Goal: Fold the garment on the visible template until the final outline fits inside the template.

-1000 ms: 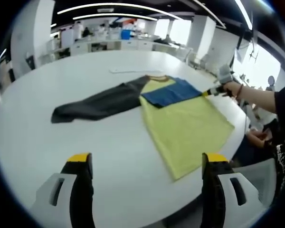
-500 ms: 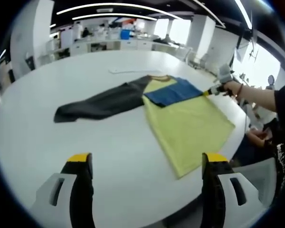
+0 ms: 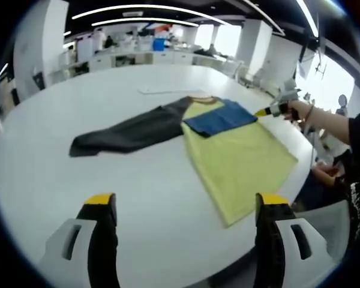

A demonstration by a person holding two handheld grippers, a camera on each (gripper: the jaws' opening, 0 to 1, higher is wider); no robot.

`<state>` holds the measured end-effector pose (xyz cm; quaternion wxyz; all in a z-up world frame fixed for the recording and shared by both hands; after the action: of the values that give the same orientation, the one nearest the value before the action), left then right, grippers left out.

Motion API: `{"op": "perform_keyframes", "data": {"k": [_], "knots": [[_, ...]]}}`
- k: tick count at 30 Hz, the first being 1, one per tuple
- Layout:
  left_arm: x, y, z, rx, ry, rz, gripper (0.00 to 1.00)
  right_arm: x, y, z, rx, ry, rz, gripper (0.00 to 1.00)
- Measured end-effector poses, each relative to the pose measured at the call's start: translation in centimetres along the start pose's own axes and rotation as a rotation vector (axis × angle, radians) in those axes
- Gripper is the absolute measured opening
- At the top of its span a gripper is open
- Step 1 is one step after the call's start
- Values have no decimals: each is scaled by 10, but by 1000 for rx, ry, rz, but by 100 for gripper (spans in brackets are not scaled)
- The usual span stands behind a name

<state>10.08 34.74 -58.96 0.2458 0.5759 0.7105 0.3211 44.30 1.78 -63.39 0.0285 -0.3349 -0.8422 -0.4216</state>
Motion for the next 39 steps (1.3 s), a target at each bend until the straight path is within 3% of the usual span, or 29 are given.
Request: {"op": "perform_keyframes", "data": {"k": [17, 27, 32, 39], "knots": [[11, 12, 3, -30, 25, -4, 92, 44, 8, -31, -51, 110, -74, 100], [23, 25, 7, -63, 46, -5, 91, 71, -1, -54, -43, 186, -104, 100], [34, 32, 12, -80, 81, -33, 88, 84, -7, -65, -61, 202, -124, 100], [54, 42, 22, -107, 126, -62, 86, 94, -21, -81, -27, 202, -167, 99]]}}
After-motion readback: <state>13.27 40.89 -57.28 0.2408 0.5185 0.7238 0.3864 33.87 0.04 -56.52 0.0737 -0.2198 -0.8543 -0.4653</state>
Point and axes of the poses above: the point that each gripper's makers call its tool centre point, and the gripper's own axes: z roughly forward along the fingers, x roughly to its left, y roughly out of its top, the point moved 7 cm from there along -z, roughly backward along the fingers, and after that the axes turned 15 degrees about y, right-handed, at the moved point
